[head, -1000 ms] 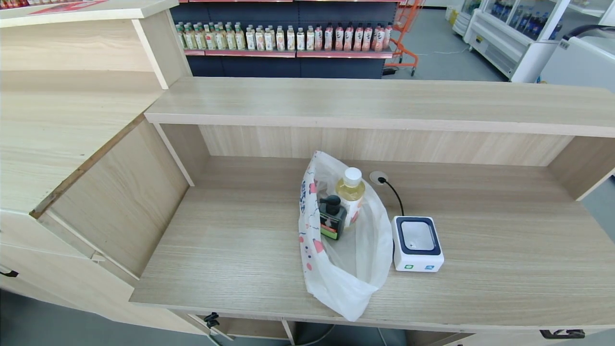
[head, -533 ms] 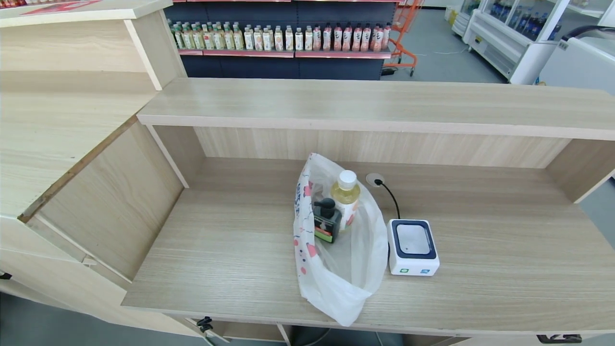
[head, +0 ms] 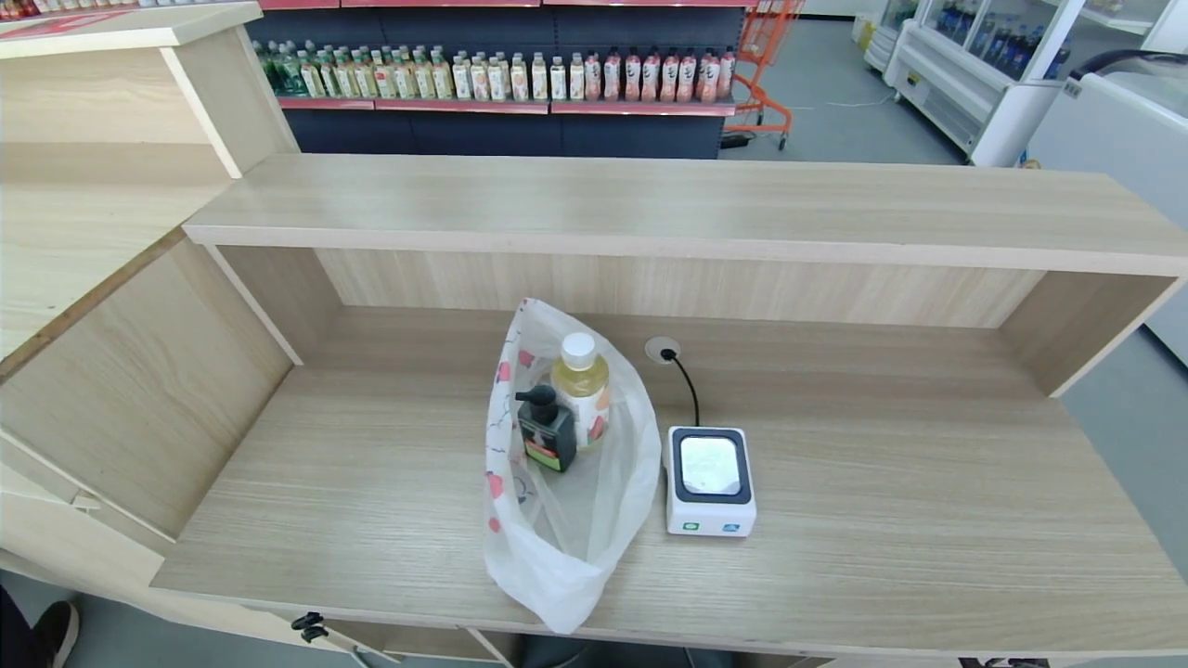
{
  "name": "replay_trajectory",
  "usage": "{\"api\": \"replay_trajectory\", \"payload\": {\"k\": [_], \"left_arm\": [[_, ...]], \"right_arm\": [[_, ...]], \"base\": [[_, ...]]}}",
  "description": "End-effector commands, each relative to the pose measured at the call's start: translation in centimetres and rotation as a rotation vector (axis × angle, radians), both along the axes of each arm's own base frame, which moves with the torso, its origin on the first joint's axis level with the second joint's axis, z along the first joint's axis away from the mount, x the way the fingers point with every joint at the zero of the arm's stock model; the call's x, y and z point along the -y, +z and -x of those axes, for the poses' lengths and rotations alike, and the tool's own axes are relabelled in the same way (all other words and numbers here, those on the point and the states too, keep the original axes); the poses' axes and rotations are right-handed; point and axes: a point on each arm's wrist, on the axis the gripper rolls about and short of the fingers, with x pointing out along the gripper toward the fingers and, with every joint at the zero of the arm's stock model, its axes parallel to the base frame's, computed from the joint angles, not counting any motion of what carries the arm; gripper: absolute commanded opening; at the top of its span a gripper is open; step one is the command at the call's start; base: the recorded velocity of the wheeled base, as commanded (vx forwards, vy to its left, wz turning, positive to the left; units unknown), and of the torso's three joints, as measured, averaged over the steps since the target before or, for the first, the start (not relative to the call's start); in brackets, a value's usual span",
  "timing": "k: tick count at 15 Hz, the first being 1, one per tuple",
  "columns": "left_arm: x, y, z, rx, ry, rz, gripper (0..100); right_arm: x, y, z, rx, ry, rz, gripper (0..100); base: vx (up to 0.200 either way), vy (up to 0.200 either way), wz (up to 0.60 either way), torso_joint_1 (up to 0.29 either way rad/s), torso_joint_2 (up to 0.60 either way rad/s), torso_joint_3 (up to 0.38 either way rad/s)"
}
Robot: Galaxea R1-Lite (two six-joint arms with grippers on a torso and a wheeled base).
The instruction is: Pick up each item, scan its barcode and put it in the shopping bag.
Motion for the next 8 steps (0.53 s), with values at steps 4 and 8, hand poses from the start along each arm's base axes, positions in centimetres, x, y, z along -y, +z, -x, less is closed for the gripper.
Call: {"api": "replay_trajectory", "payload": {"k": [4, 8], "left_arm": [[0.0, -0.01, 0.0, 0.0, 0.002, 0.003, 100], [-0.01, 0.04, -0.16, -0.022, -0.002, -0.002, 100]], "right_arm": [[0.0, 0.0, -0.04, -0.005, -0.001, -0.002, 100], [0.0, 0.0, -0.04, -0.005, -0.001, -0.001, 100]], "base": [[0.0, -0.2, 0.0, 0.005, 0.0, 0.002], [0.15, 0.0, 0.0, 0.001, 0.0, 0.001]]}}
